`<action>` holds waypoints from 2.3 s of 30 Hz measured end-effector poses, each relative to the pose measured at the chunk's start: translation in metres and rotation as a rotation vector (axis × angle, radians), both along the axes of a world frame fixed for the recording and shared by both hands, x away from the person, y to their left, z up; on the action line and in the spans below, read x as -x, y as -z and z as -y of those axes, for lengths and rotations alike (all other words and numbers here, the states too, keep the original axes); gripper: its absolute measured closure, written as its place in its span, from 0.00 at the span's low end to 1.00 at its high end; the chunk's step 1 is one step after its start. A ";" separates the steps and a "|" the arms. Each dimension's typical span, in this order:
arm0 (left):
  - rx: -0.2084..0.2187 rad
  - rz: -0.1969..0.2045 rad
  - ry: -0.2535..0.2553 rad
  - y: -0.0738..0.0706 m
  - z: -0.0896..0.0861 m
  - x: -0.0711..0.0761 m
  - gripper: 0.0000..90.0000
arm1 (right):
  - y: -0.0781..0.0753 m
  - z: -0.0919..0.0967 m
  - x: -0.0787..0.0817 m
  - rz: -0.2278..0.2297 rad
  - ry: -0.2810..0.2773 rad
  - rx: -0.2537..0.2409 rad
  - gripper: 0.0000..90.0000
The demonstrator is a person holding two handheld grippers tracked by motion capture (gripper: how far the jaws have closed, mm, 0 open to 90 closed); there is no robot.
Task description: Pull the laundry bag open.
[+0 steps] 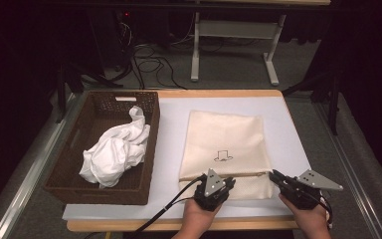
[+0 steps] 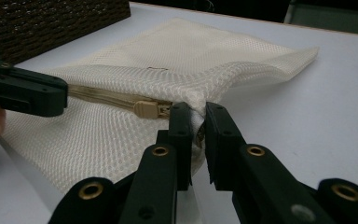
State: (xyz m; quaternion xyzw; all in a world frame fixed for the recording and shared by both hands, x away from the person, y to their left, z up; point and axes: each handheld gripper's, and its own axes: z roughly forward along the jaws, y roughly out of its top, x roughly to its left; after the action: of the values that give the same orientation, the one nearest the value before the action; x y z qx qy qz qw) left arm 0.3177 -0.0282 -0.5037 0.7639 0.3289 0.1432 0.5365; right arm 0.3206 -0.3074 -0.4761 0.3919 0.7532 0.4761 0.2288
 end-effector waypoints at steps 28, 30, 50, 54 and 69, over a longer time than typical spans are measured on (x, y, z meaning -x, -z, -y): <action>0.009 -0.029 0.044 0.002 0.047 -0.021 0.80 | -0.004 -0.005 0.002 0.028 -0.063 0.012 0.94; 0.010 -0.028 0.041 0.002 0.047 -0.021 0.79 | -0.004 -0.005 0.002 0.029 -0.064 0.011 0.94; 0.004 0.011 0.045 -0.008 0.059 -0.016 0.96 | -0.003 -0.007 0.003 0.019 -0.062 0.001 0.94; 0.004 0.012 0.046 -0.007 0.060 -0.015 0.96 | -0.003 -0.007 0.002 0.020 -0.053 0.012 0.94; 0.021 0.002 0.047 -0.005 0.055 -0.017 0.96 | -0.004 -0.008 0.004 0.028 -0.062 0.016 0.95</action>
State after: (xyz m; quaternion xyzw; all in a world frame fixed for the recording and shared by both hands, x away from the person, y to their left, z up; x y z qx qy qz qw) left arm 0.3347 -0.0828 -0.4985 0.7655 0.3117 0.1279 0.5482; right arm 0.3171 -0.2996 -0.4723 0.3598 0.7656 0.4823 0.2277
